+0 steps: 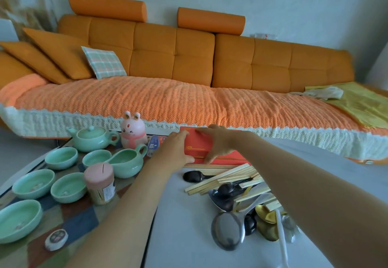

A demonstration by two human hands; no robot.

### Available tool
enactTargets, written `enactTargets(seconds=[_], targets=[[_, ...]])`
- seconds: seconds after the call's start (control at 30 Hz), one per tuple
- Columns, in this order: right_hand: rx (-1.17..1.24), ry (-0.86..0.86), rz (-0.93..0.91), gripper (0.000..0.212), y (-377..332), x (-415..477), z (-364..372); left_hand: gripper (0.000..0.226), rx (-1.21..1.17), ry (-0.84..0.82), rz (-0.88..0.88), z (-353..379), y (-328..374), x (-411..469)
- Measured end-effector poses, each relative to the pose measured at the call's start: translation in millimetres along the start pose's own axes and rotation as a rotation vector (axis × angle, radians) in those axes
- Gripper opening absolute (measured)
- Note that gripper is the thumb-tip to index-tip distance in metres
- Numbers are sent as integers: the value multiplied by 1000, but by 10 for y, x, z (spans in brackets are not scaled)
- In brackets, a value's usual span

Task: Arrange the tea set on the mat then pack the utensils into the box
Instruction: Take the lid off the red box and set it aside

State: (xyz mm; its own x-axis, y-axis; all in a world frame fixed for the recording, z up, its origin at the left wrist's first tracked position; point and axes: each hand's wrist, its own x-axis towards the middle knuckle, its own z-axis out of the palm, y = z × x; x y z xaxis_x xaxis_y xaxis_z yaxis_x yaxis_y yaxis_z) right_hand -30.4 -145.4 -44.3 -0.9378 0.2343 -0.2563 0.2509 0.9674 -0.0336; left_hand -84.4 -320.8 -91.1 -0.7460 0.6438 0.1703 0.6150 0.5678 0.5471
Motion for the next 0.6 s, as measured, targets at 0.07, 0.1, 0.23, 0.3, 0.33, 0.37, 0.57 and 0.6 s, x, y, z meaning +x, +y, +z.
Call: enactTargets(seconds=[0.07, 0.1, 0.23, 0.3, 0.33, 0.37, 0.57, 0.6], targets=[[29, 13, 2, 122, -11, 24, -3, 78, -18, 9, -5, 16, -17, 13], [48, 26, 0, 121, -3, 31, -1, 78, -30, 13, -10, 20, -22, 17], [141, 69, -10, 113, 46, 39, 32, 78, -44, 22, -8, 29, -45, 40], [178, 86, -8, 107, 55, 46, 41, 79, -59, 27, -4, 32, -58, 42], [187, 95, -4, 105, 60, 47, 43, 81, -69, 31, -2, 33, -60, 42], [186, 103, 1, 104, 63, 45, 43, 83, -76, 33, 1, 32, -61, 39], [-14, 209, -33, 103, 27, 27, 10, 78, -63, 51, -11, 36, -52, 52], [-27, 209, -44, 104, 22, 24, 0, 77, -66, 51, -16, 34, -51, 52]])
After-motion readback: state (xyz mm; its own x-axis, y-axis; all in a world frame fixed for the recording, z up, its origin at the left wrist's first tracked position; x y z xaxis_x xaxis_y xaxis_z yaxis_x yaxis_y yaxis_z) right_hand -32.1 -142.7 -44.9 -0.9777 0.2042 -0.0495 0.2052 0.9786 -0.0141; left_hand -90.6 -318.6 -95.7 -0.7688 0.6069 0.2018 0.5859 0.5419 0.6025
